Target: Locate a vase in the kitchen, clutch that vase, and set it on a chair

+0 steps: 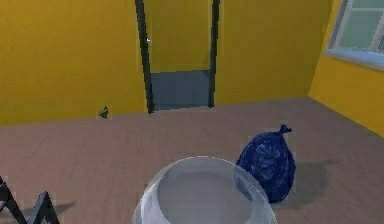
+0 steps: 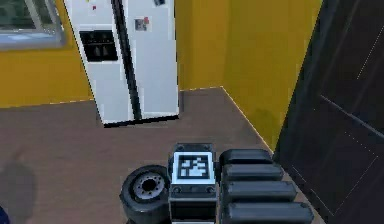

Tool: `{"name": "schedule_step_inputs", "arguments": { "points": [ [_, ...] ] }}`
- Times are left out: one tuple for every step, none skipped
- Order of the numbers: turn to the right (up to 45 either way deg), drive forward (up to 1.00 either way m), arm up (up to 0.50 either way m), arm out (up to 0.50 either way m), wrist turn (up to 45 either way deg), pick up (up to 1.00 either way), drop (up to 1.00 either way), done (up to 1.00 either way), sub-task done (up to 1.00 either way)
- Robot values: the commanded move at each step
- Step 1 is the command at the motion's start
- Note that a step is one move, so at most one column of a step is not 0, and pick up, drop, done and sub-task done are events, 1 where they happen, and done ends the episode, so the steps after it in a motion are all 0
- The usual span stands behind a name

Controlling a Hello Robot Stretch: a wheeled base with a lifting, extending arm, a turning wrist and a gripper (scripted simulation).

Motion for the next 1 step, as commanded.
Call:
{"name": "schedule_step_inputs", "arguments": {
  "points": [
    [0.0,0.8,0.0,0.0,0.0,0.0,0.0,0.0,0.0]
  ]
}}
